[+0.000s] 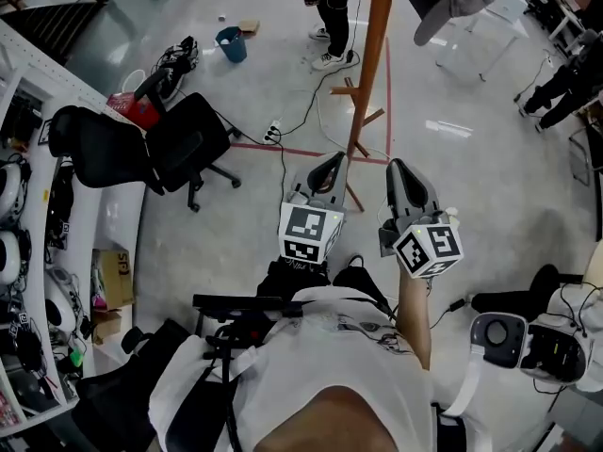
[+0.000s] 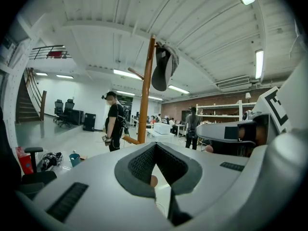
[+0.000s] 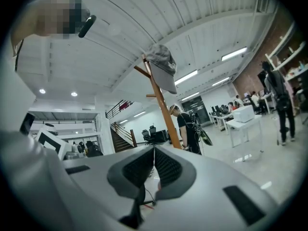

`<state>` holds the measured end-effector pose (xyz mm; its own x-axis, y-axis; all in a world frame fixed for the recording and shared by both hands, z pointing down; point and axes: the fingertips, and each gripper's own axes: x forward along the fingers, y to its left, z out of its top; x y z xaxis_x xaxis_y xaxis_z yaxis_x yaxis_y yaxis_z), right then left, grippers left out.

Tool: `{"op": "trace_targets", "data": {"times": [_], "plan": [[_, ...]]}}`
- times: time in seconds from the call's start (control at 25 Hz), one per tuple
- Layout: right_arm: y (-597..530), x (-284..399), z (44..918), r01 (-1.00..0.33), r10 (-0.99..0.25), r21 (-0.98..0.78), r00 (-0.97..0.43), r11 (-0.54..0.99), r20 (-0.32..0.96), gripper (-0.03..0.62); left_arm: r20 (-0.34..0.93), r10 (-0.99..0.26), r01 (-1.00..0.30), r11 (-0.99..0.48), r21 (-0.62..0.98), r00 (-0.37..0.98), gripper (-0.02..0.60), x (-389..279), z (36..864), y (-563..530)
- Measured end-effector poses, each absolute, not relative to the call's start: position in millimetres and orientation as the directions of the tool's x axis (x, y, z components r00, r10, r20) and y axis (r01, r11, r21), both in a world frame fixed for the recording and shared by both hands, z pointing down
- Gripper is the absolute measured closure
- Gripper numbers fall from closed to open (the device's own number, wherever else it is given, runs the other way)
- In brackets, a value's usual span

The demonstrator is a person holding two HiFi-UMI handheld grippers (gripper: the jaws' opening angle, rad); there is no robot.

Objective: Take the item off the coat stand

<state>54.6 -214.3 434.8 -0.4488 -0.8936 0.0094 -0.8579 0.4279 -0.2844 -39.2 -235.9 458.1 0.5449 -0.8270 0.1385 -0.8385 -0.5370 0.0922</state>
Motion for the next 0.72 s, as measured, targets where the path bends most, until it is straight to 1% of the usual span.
{"op": "trace_targets", "data": {"times": [0.24, 0.44, 0.72], "plan": [[-237.5, 60.5, 408.0, -0.823, -0.861, -0.267, -0.506, 0.5, -0.051, 0.588, 0.121, -0.861, -0.87, -0.49, 0.06, 0.494, 0.577, -42.4, 441.9, -251.6], [-253.1, 75.4, 374.5, -0.812, -0.844, -0.231, -0.523, 0.536, -0.121, 0.588, 0.086, -0.881, -0.885, -0.464, 0.038, 0.465, 0.577, -35.5, 423.9, -262.7], [-269.4, 76.1, 352.8, -0.809, -0.829, -0.184, -0.539, 0.559, -0.15, 0.588, 0.07, -0.887, -0.89, -0.456, 0.028, 0.457, 0.577, -31.3, 413.1, -279.5]]}}
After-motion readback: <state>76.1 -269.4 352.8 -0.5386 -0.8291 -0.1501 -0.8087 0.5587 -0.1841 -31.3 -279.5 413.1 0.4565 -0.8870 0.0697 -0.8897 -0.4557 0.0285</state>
